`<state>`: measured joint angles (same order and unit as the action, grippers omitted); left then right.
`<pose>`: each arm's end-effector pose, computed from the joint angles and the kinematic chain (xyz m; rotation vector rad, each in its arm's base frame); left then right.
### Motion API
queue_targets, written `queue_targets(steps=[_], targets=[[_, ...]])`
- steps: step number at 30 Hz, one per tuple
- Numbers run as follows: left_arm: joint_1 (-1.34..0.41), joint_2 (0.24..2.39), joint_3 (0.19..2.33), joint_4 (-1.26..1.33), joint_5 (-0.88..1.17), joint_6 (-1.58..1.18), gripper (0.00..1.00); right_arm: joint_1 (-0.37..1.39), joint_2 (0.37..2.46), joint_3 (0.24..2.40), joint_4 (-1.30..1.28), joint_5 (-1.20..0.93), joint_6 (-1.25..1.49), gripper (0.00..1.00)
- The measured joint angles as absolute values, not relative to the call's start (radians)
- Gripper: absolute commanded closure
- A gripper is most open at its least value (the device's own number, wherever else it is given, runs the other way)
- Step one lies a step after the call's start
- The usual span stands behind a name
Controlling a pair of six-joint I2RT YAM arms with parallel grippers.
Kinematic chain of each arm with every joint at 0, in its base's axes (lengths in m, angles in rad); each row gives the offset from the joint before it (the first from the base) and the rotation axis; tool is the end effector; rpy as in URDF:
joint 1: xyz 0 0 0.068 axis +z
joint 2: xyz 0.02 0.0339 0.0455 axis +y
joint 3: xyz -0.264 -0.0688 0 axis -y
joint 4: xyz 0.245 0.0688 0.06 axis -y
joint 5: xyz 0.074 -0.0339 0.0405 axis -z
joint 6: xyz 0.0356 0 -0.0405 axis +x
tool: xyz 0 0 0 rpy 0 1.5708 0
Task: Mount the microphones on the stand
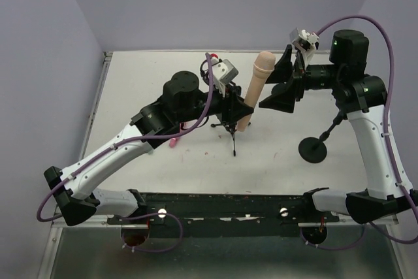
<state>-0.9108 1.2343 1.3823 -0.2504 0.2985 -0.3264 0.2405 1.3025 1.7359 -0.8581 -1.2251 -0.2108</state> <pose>0.1596 -0.2227 0.4471 0.7501 1.6482 -1.1589 0.2111 0.0863 0.4899 -1.1386 1.4934 1.2181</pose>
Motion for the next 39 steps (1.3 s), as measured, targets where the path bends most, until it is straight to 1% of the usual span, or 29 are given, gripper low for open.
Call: queue_targets(steps=[4,8,12,17,18,20,23,25,27,28,30,31,33,34,35,39], targets=[[-0.938,1.274,1.416,-0.25,0.289,-0.33,0.98,0.24,1.267,1.664,-0.712,-1.226,-0.035,0.04],[-0.954,1.285,1.421,-0.25,0.286,-0.334,0.98,0.233,1.262,1.631,-0.582,-1.23,0.114,0.15],[-0.958,1.29,1.425,-0.25,0.282,-0.334,0.98,0.227,1.262,1.592,-0.472,-1.256,0.233,0.23],[-0.958,1.296,1.429,-0.254,0.279,-0.335,0.98,0.227,1.262,1.541,-0.356,-1.294,0.348,0.3],[-0.958,1.299,1.431,-0.256,0.279,-0.335,0.97,0.227,1.262,1.536,-0.342,-1.3,0.365,0.34],[-0.958,1.308,1.436,-0.257,0.28,-0.338,0.96,0.227,1.262,1.533,-0.313,-1.309,0.389,0.46],[-0.958,1.317,1.447,-0.257,0.281,-0.343,0.91,0.227,1.262,1.533,-0.279,-1.312,0.402,0.68],[-0.962,1.318,1.454,-0.258,0.278,-0.353,0.84,0.224,1.264,1.533,-0.265,-1.319,0.408,0.76],[-0.963,1.318,1.457,-0.26,0.278,-0.354,0.66,0.224,1.264,1.533,-0.258,-1.319,0.407,0.81],[-0.963,1.317,1.457,-0.261,0.278,-0.357,0.51,0.224,1.264,1.533,-0.256,-1.32,0.407,0.81],[-0.963,1.317,1.457,-0.262,0.276,-0.361,0.29,0.224,1.265,1.533,-0.256,-1.32,0.403,0.82],[-0.963,1.314,1.456,-0.263,0.273,-0.363,0.21,0.224,1.266,1.534,-0.256,-1.321,0.401,0.82],[-0.962,1.302,1.452,-0.265,0.265,-0.38,0.09,0.224,1.274,1.546,-0.259,-1.322,0.39,0.82],[-0.957,1.28,1.437,-0.266,0.261,-0.376,0.04,0.224,1.282,1.561,-0.261,-1.321,0.383,0.82],[-0.951,1.252,1.416,-0.268,0.255,-0.375,0.01,0.224,1.295,1.583,-0.265,-1.319,0.374,0.82],[-0.908,1.07,1.295,-0.273,0.229,-0.345,0.01,0.224,1.367,1.723,-0.272,-1.276,0.342,0.82]])
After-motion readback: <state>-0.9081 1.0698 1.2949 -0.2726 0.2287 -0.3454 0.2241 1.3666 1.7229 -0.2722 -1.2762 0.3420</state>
